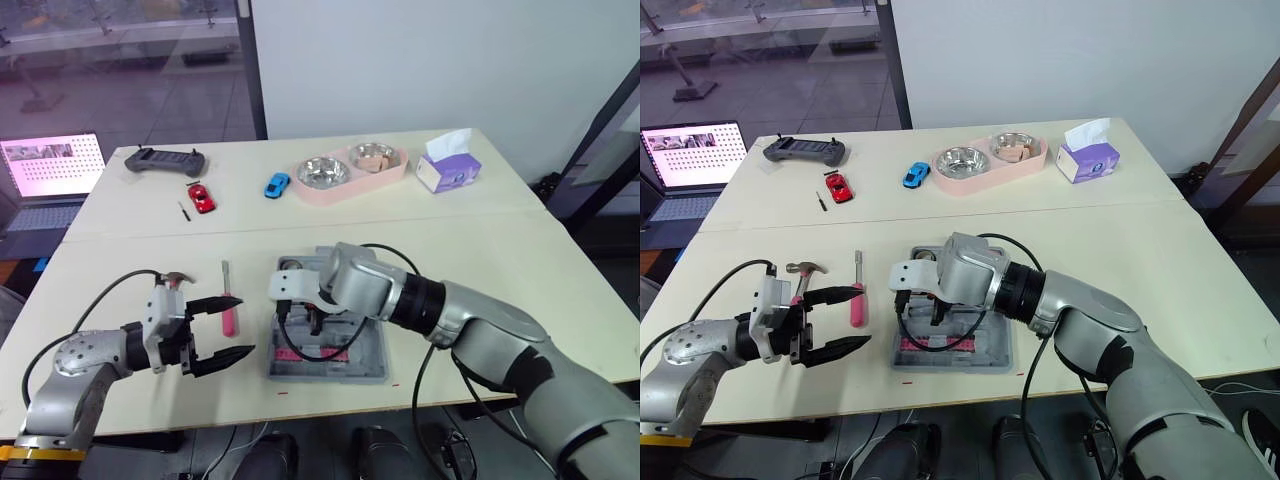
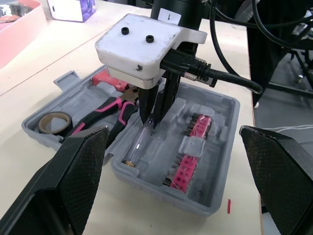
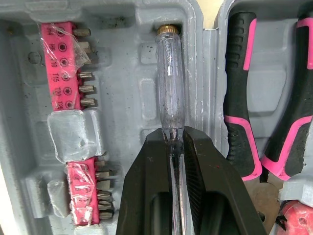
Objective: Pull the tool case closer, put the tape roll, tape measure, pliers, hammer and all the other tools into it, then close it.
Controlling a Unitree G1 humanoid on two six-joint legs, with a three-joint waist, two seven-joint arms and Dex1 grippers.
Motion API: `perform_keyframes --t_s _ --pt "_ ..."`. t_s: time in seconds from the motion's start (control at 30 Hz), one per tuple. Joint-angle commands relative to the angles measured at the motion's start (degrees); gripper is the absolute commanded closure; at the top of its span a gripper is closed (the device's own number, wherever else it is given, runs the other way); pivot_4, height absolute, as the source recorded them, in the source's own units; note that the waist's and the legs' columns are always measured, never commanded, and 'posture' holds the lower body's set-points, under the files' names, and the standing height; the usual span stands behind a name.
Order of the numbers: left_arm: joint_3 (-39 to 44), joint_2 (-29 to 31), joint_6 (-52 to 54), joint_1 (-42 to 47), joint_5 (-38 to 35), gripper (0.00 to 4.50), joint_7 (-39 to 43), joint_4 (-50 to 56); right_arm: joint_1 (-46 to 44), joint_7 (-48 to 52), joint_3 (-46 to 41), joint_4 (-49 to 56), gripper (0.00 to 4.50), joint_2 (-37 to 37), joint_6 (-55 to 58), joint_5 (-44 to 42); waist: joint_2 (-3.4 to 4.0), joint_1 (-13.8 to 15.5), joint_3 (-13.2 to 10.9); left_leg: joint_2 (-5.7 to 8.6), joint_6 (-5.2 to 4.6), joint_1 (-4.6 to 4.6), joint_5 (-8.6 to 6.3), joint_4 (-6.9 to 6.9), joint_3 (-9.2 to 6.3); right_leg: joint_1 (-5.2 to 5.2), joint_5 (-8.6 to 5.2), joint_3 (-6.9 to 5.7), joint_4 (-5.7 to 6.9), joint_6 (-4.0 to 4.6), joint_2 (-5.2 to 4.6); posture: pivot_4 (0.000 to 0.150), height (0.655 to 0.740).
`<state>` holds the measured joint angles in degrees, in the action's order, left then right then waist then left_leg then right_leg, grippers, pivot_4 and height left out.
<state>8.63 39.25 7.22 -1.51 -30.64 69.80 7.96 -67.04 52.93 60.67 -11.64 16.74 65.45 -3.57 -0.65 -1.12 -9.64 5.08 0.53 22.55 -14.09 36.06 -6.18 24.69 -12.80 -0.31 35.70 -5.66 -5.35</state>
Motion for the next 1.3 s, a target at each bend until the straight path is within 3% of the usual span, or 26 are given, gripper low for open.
perform_keyframes --t_s 0.03,0.2,0.37,0.73,0.83,0.93,1.13,1.3 --pt "0.91 0.08 -0.24 -0.01 -1.0 0.0 -0.19 1.88 -0.18 -0.05 -1.01 -0.17 4.46 -0.57 -0.49 1.7 0.0 -0.01 0.0 0.0 0.0 0.0 0.0 0.0 0.0 0.0 0.0 0.0 0.01 0.0 0.0 0.15 0.74" --pt "0.91 0.12 0.12 -0.16 -1.26 0.0 -0.34 2.37 0.07 0.48 -1.31 0.58 4.46 -0.5 -0.11 2.14 0.0 0.02 0.0 0.0 0.01 0.0 0.0 0.0 0.0 0.0 0.0 0.0 0.02 0.0 0.0 0.15 0.74" --pt "0.85 -0.01 0.48 0.17 -1.43 0.0 -0.51 2.6 -0.17 1.09 -3.08 3.2 2.23 0.52 1.96 1.49 0.0 0.03 0.0 0.0 0.01 0.0 0.0 0.0 0.0 0.0 0.0 0.01 0.02 0.0 0.0 0.15 0.74" --pt "1.22 0.37 1.63 1.05 -1.96 0.0 -0.45 2.57 4.5 -1.08 -9.93 11.36 2.23 2.71 3.47 0.2 -0.01 0.12 0.01 0.0 0.01 0.0 0.0 0.0 0.0 -0.02 0.0 0.01 0.03 0.0 -0.01 0.15 0.74" --pt "1.36 0.68 1.86 1.14 -2.14 0.0 -0.46 2.72 10.2 -3.97 -15.06 15.52 3.02 3.62 1.95 -0.12 -0.02 0.2 0.01 0.0 0.01 0.0 0.0 0.0 -0.01 -0.05 0.0 0.01 0.03 0.0 -0.09 0.15 0.74" --pt "2.01 1.01 2.53 1.17 -2.67 0.0 -0.65 3.11 16.56 -7.42 -19.29 20.57 4.46 4.66 -2.18 0.29 -0.02 0.33 0.01 0.02 0.01 0.01 0.0 0.01 -0.01 -0.07 0.0 0.01 0.01 0.0 -0.11 0.15 0.74" --pt "3.41 1.78 3.36 1.05 -3.36 0.0 -0.69 3.32 26.51 -12.52 -24.77 24.21 4.46 5.8 -12.59 1.53 -0.03 0.16 0.02 -0.03 0.01 -0.02 0.01 -0.03 -0.01 -0.07 -0.01 0.02 0.01 0.0 -0.08 0.15 0.74" --pt "3.84 2.13 3.67 0.92 -3.55 0.0 -0.76 3.49 30.95 -15.77 -26.9 23.21 4.46 5.42 -12.69 2.63 -0.03 0.3 0.02 0.0 0.01 -0.02 0.01 0.02 0.0 -0.14 -0.01 0.02 -0.04 0.0 -0.09 0.15 0.74"
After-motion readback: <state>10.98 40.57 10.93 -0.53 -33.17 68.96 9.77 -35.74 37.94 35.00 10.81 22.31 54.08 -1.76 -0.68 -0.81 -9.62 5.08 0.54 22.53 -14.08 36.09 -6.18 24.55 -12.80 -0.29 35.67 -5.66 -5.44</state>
